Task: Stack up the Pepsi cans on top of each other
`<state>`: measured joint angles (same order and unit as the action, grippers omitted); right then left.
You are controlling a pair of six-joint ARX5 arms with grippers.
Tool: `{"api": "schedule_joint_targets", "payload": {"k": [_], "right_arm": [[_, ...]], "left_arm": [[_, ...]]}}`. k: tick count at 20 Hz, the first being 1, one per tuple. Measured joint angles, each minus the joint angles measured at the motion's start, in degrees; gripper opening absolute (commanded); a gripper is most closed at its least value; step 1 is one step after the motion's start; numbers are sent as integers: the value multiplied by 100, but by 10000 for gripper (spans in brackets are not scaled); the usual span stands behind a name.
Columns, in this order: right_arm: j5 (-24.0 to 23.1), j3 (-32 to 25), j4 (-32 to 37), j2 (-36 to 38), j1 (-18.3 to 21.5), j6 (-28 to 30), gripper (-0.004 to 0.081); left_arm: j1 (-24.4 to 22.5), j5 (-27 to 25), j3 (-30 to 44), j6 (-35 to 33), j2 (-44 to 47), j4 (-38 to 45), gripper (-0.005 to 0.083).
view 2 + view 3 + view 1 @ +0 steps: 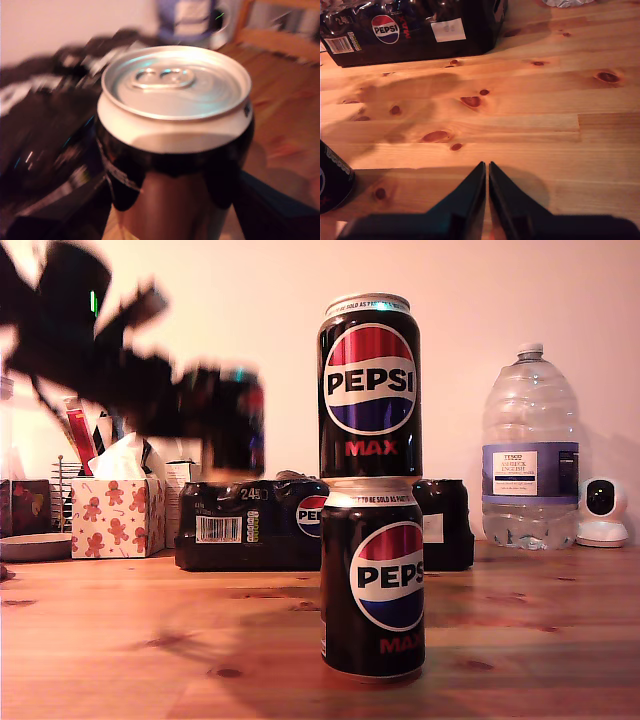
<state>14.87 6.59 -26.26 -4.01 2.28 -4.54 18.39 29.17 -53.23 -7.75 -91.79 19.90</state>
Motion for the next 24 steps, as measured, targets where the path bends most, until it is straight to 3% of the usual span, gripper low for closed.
{"api": "schedule_joint_targets", "payload": {"k": [11, 15, 24], "right_arm": [[0, -2, 0, 0, 0, 0, -12], [0, -2, 0, 0, 0, 0, -12], [2, 0, 0, 0, 0, 0, -12]], "left_arm": [[155, 103, 2, 181, 1794, -1233, 353], [227, 289, 2, 260, 2000, -1327, 354], [1005, 330, 2, 271, 2046, -1346, 354]]}}
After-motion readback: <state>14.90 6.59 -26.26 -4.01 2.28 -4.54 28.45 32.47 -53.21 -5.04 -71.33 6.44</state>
